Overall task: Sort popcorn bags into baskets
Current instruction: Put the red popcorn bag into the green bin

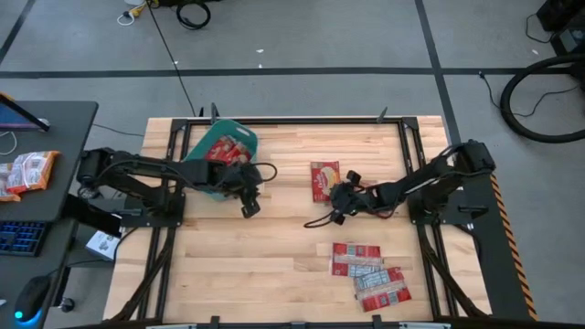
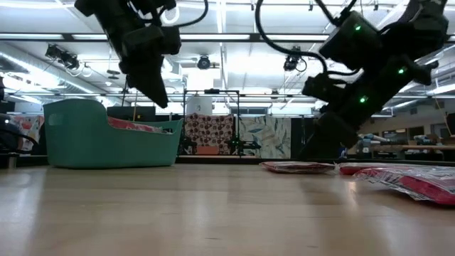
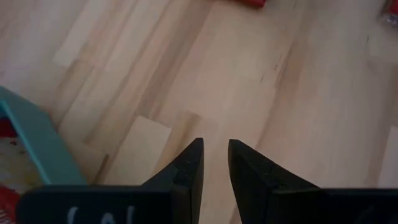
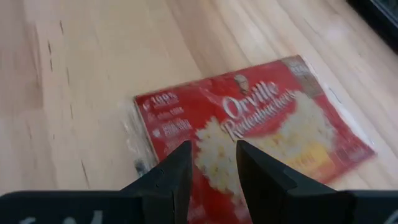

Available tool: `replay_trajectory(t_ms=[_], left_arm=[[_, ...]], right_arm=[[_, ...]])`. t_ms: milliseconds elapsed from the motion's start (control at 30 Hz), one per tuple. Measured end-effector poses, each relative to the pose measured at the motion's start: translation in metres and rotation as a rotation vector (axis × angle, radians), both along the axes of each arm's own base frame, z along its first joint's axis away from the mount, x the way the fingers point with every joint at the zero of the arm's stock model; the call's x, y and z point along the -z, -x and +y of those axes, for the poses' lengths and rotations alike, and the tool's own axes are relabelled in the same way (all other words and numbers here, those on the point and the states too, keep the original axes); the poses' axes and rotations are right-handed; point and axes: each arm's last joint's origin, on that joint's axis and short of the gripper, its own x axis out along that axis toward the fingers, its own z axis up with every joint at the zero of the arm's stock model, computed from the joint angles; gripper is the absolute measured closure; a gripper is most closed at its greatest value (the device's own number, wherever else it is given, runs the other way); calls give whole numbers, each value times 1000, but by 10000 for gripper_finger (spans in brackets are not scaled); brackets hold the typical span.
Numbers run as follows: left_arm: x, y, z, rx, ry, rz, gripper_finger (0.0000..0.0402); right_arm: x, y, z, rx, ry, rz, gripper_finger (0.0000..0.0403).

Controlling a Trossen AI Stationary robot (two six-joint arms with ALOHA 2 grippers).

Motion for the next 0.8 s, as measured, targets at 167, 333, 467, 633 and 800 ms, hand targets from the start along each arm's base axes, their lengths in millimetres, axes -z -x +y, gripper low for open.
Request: replay_trajectory(t_ms=[167, 333, 467, 633, 800], left_arm=[[-8, -11, -9, 28, -23, 2, 322], [-5, -23, -17, 84, -48, 32, 322], [-1, -32, -24, 130, -60, 46, 322], [3, -38, -32, 194, -87, 65, 322], [8, -41, -43, 260, -92, 80, 322]], right_arm=[[7, -15, -1, -78, -67, 13, 273], [14, -35, 6, -224, -108, 37, 273], [14, -51, 19, -411, -184, 12, 273], [8, -59, 42, -695, -291, -30, 273], [-16, -55, 55, -700, -161, -79, 273]])
